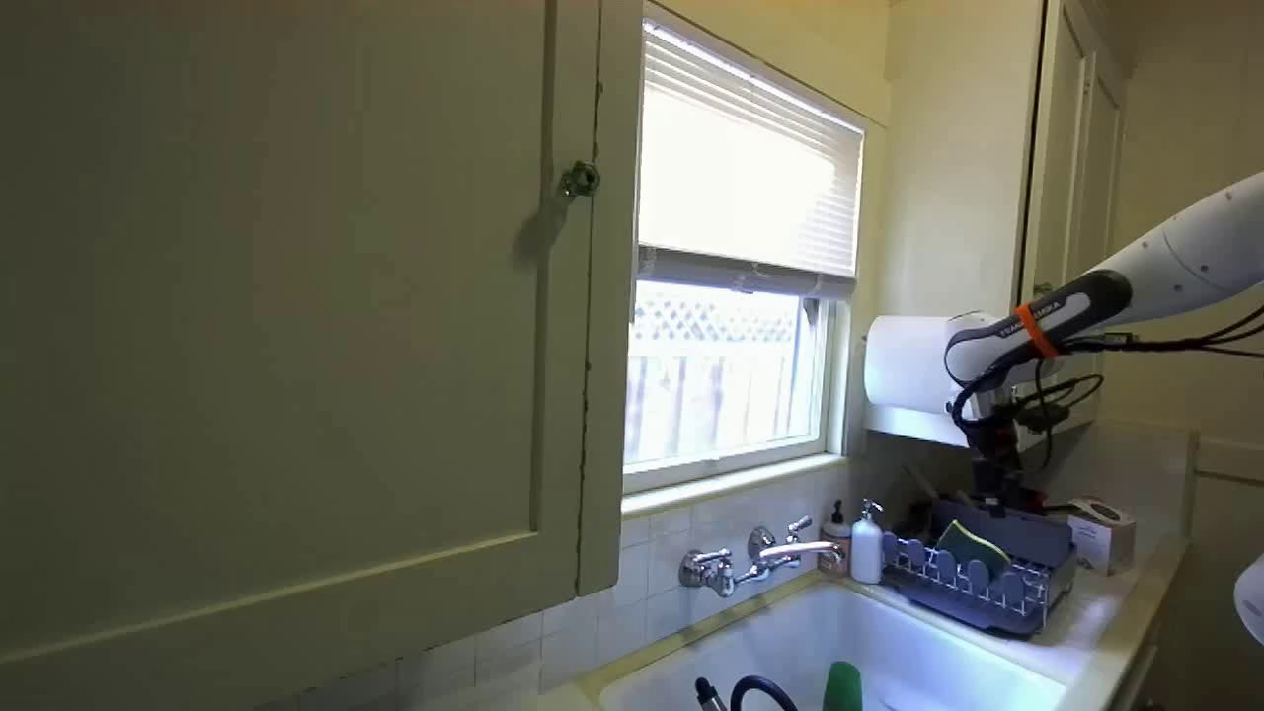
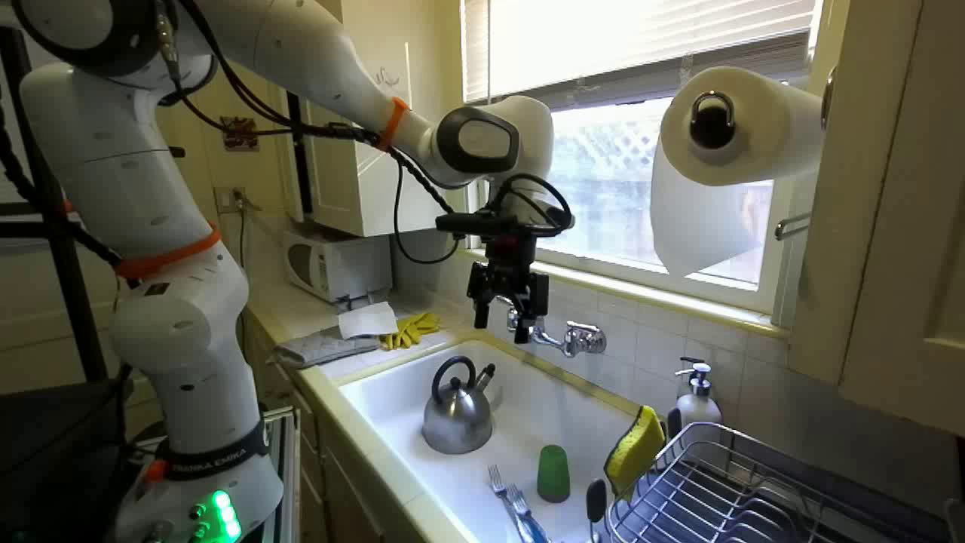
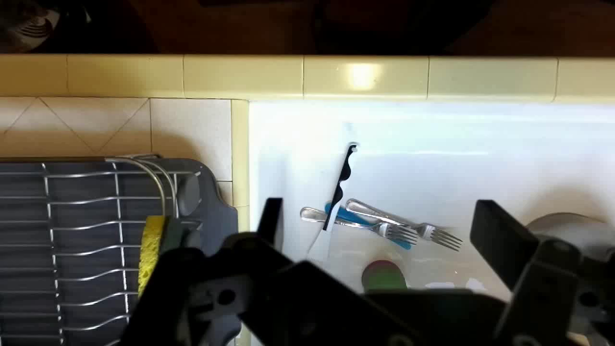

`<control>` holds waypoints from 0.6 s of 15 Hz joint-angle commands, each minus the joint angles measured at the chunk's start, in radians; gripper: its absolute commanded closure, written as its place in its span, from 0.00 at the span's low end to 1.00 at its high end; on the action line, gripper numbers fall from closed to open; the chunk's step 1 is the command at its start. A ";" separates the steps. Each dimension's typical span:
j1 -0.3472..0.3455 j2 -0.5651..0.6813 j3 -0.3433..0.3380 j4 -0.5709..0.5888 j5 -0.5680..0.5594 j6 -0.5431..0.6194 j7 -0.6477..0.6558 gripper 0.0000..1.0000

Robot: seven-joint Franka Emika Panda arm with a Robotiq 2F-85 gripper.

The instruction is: Pull down the paper towel

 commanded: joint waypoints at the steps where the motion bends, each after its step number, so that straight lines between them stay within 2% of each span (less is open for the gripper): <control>1: -0.003 0.000 0.003 0.001 0.001 -0.001 -0.001 0.00; 6: -0.003 0.000 0.003 0.001 0.001 -0.001 -0.001 0.00; 9: -0.009 -0.010 0.005 0.004 -0.020 0.072 0.022 0.00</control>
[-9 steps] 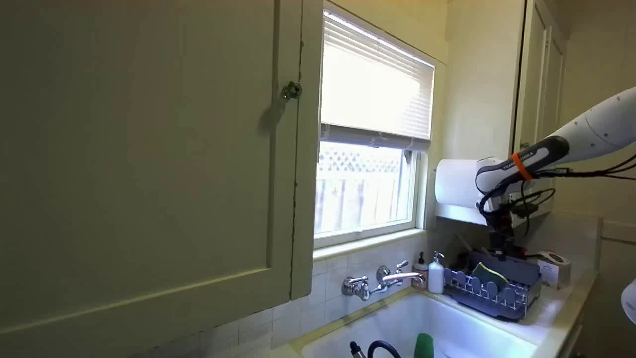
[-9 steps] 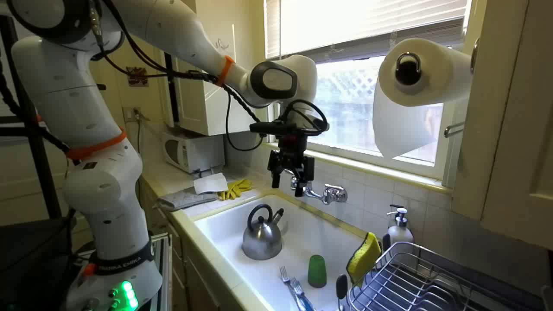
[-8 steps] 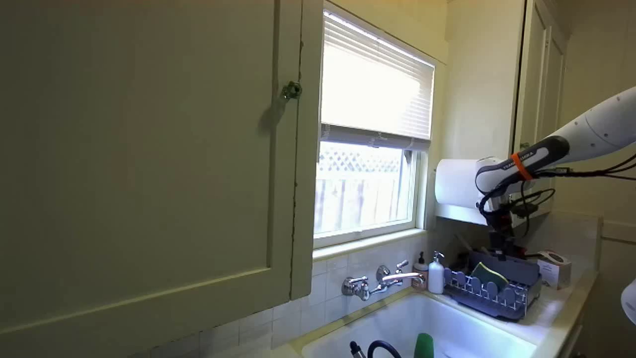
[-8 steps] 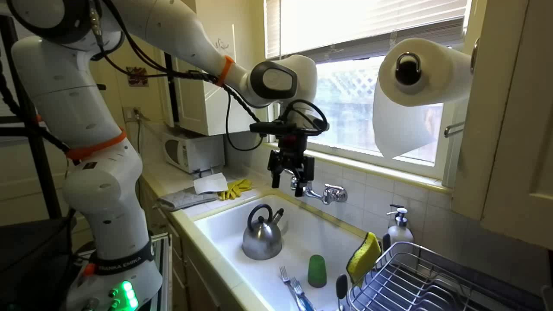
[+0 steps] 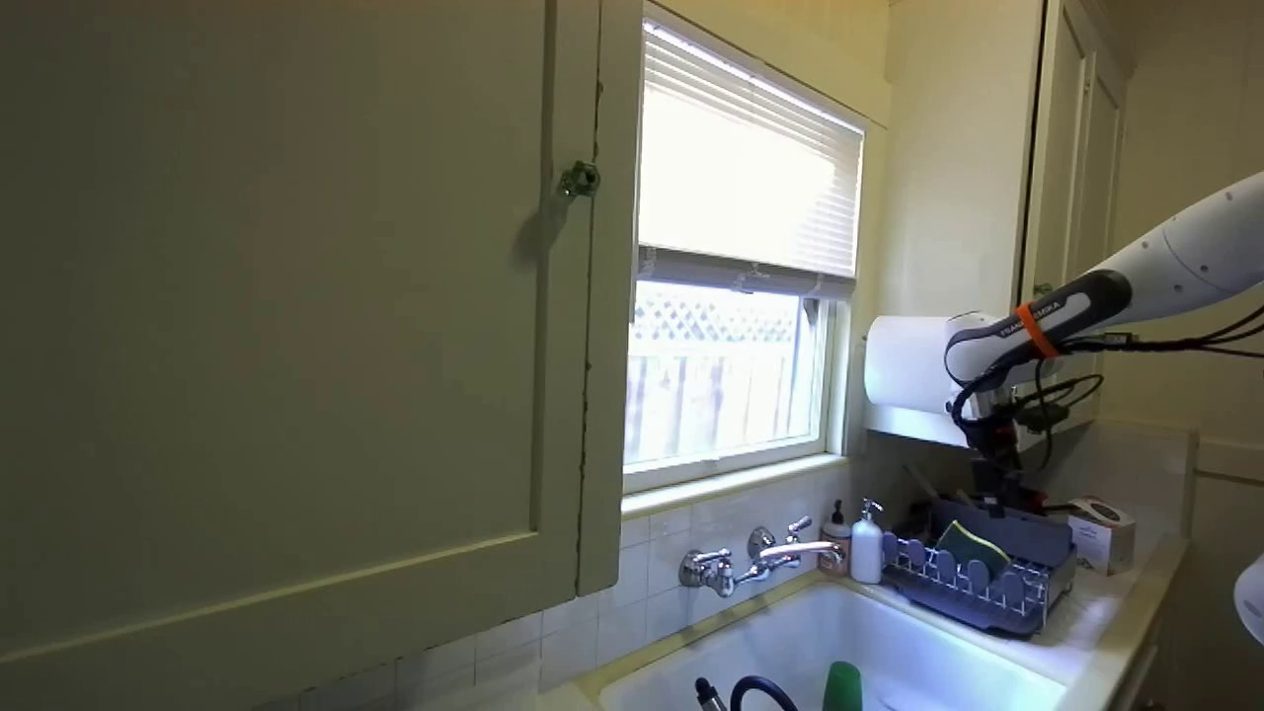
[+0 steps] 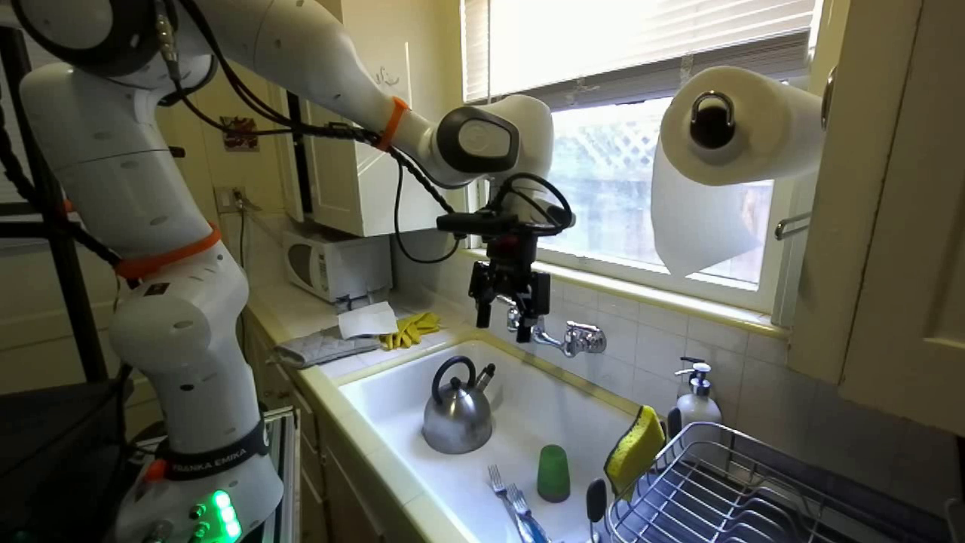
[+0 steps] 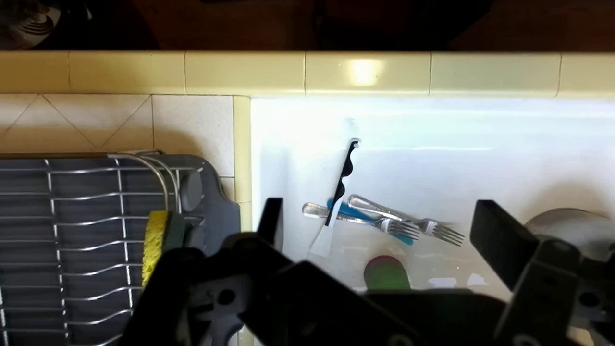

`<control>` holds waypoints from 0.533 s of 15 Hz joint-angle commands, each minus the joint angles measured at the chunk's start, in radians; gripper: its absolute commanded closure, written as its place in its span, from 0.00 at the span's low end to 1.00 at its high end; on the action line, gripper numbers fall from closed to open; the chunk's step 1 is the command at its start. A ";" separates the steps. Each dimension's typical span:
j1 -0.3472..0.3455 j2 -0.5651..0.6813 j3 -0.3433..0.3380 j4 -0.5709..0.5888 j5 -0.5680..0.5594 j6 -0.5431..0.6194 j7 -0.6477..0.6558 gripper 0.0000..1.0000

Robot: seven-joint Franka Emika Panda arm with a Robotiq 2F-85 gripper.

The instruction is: Pull down the paper towel

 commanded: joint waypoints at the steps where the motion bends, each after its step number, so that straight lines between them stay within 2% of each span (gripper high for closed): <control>1: -0.010 -0.023 0.006 0.005 -0.033 0.095 0.018 0.00; 8: -0.057 -0.159 -0.007 0.007 -0.104 0.259 0.062 0.00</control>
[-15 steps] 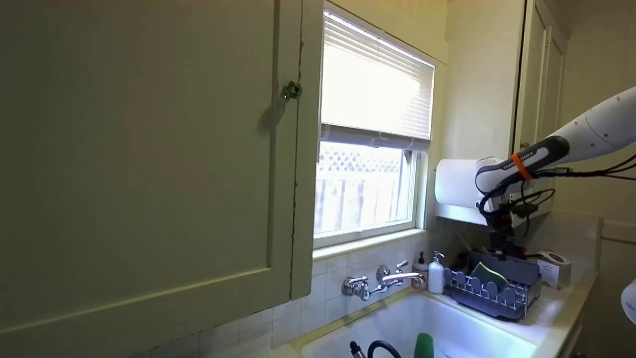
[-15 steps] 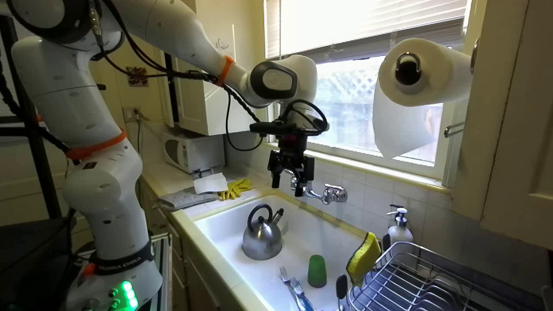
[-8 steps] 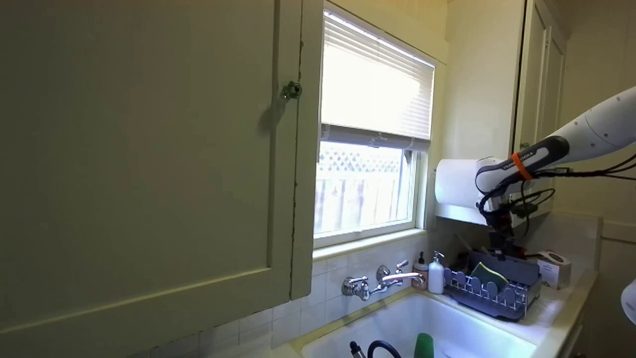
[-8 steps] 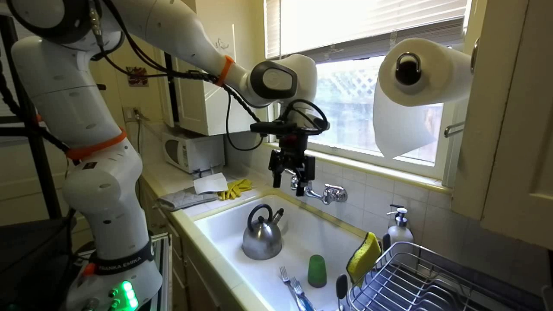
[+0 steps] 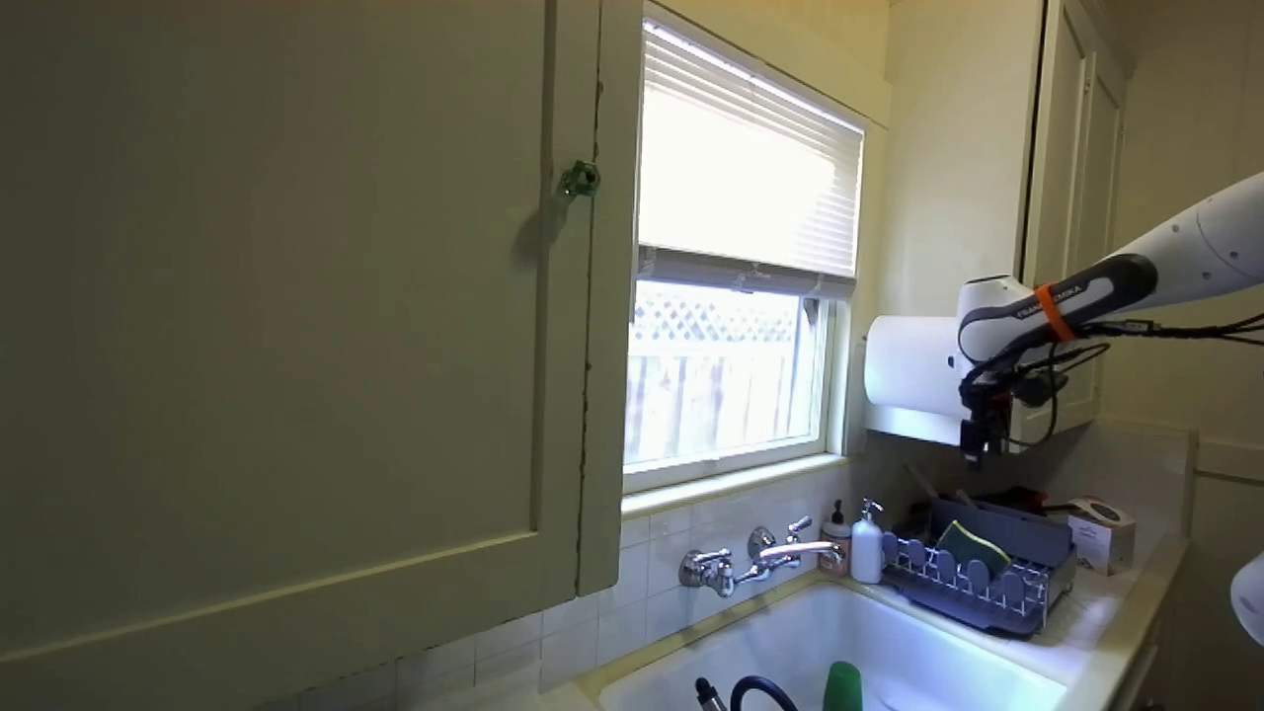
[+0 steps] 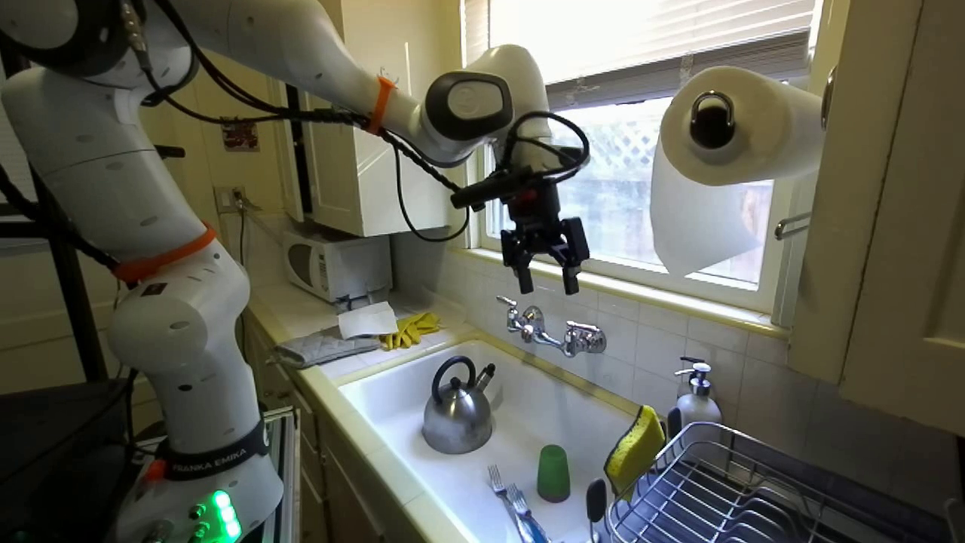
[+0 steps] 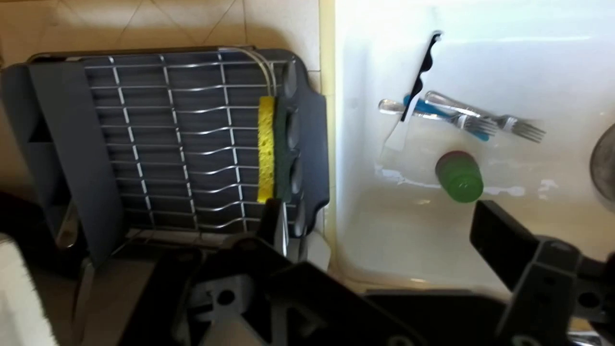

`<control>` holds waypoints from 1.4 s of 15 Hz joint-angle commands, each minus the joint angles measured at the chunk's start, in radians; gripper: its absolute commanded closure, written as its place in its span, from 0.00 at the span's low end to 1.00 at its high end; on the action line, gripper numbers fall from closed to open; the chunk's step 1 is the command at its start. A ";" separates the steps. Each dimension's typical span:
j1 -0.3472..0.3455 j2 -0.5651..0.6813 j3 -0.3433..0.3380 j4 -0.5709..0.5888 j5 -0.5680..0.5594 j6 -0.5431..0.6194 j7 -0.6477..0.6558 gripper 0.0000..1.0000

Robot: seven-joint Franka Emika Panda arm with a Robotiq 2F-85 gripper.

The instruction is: Pull down the paper towel

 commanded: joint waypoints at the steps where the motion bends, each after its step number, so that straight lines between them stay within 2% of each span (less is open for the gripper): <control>1: -0.040 -0.112 -0.011 -0.037 -0.049 0.094 0.046 0.00; 6: -0.082 -0.187 -0.052 -0.057 -0.048 0.292 0.047 0.00; 10: -0.093 -0.179 -0.102 -0.072 -0.020 0.460 0.027 0.00; 11: -0.092 -0.169 -0.078 -0.035 -0.025 0.393 0.028 0.00; 16: -0.094 -0.166 -0.076 -0.035 -0.025 0.404 0.027 0.00; 21: -0.087 -0.143 -0.111 -0.056 -0.014 0.580 0.012 0.00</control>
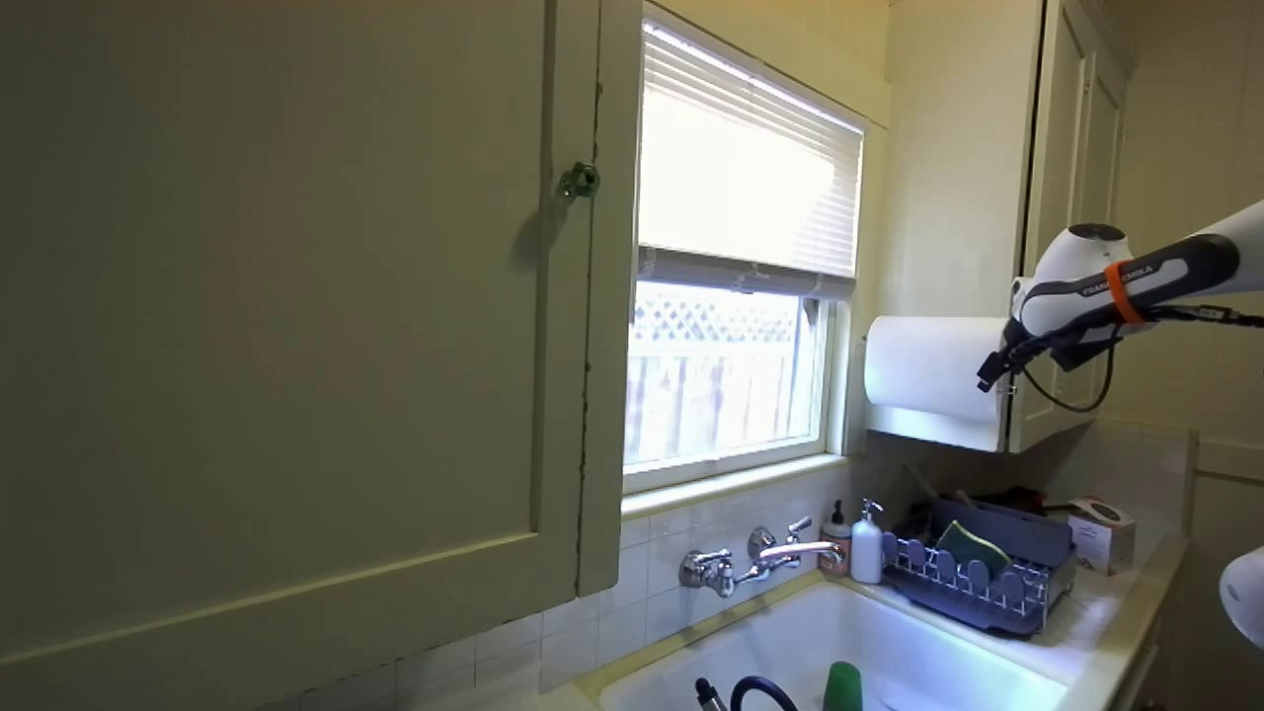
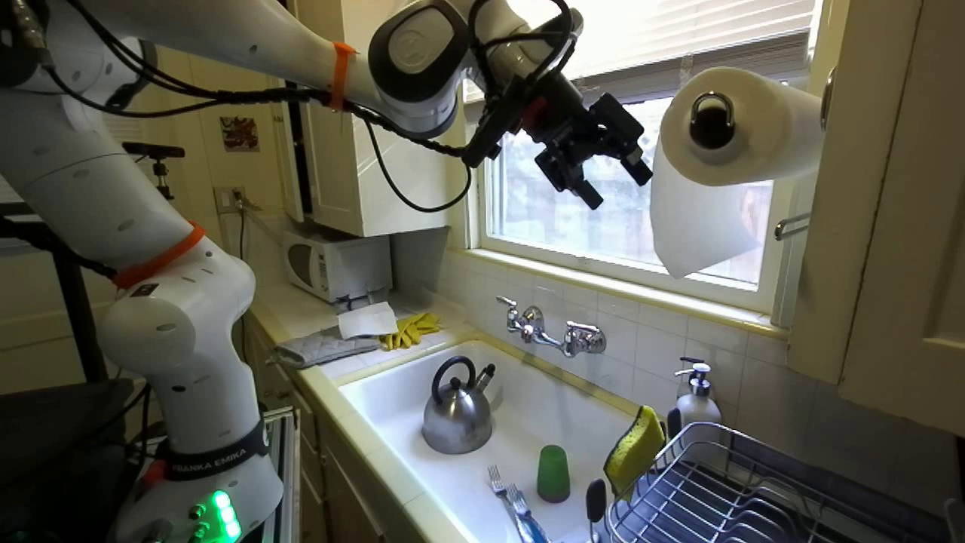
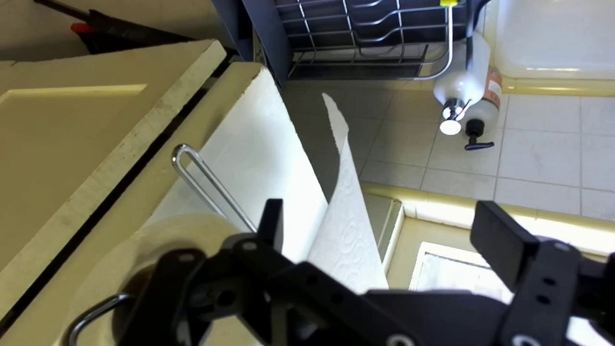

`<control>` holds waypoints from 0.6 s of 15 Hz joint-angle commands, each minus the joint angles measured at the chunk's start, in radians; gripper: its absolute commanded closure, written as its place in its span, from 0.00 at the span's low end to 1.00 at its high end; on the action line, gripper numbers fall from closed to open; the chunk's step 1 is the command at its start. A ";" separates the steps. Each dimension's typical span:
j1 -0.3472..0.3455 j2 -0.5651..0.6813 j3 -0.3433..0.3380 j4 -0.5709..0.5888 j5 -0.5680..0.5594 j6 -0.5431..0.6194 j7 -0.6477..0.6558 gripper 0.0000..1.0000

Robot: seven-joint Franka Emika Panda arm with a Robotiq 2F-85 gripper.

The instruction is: Pull down the paper towel

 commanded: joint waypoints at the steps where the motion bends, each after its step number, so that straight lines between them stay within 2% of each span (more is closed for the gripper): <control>1: 0.004 0.021 -0.028 -0.022 0.018 0.125 -0.018 0.00; 3: 0.012 0.033 -0.044 -0.029 0.031 0.167 -0.032 0.00; 5: 0.016 0.043 -0.054 -0.036 0.040 0.197 -0.041 0.27; 9: 0.033 0.053 -0.076 -0.055 0.071 0.259 -0.059 0.58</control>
